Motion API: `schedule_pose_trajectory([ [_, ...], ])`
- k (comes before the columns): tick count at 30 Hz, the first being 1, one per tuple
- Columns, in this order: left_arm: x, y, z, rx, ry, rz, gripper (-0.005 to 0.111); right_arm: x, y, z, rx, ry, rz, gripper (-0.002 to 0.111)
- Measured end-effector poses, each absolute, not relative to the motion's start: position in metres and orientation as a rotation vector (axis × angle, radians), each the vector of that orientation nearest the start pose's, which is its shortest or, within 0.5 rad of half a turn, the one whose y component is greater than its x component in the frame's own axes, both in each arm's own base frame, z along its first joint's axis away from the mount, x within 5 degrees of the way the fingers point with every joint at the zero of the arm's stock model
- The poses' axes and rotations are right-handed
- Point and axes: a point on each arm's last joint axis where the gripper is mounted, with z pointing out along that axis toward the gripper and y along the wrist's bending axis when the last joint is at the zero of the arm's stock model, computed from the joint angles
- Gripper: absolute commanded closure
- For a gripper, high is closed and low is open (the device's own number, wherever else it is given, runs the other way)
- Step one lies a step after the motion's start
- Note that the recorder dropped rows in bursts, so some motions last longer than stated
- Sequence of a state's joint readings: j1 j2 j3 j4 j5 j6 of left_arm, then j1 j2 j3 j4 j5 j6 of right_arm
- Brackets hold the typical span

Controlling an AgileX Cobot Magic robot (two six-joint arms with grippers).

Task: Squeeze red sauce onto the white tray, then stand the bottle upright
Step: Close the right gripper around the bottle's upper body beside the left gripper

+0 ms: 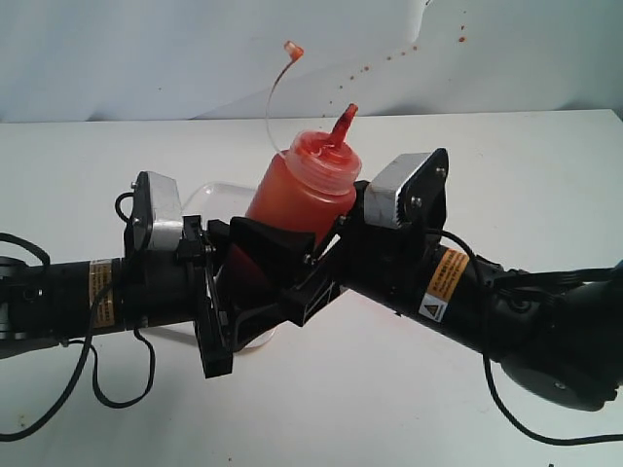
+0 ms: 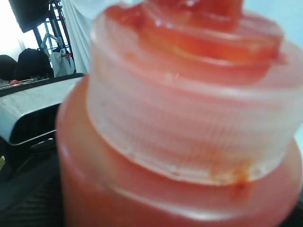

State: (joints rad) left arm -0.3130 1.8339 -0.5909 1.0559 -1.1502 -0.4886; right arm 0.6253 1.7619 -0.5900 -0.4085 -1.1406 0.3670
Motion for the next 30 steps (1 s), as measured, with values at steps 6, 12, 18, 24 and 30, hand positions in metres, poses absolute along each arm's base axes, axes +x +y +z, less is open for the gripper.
schedule_pose_trajectory([
  [6,0.2482,-0.1565,0.1474,1.008,1.582,-0.983,0.107,0.2345,0.2098,0.1833,-0.643,1.493,0.921,0.108],
  [12,0.2481,-0.1567,0.1483,1.003,1.574,-0.989,0.107,0.2342,0.21,0.1855,-0.637,1.47,0.932,0.108],
  [18,0.248,-0.157,0.1498,0.994,1.559,-1.0,0.106,0.2339,0.2102,0.1869,-0.632,1.45,0.942,0.108],
  [24,0.2479,-0.1571,0.15,0.994,1.558,-1.001,0.106,0.2338,0.2102,0.1872,-0.633,1.446,0.942,0.108],
  [30,0.2479,-0.1571,0.1502,0.993,1.556,-1.003,0.106,0.2334,0.2104,0.1873,-0.638,1.444,0.944,0.108],
])
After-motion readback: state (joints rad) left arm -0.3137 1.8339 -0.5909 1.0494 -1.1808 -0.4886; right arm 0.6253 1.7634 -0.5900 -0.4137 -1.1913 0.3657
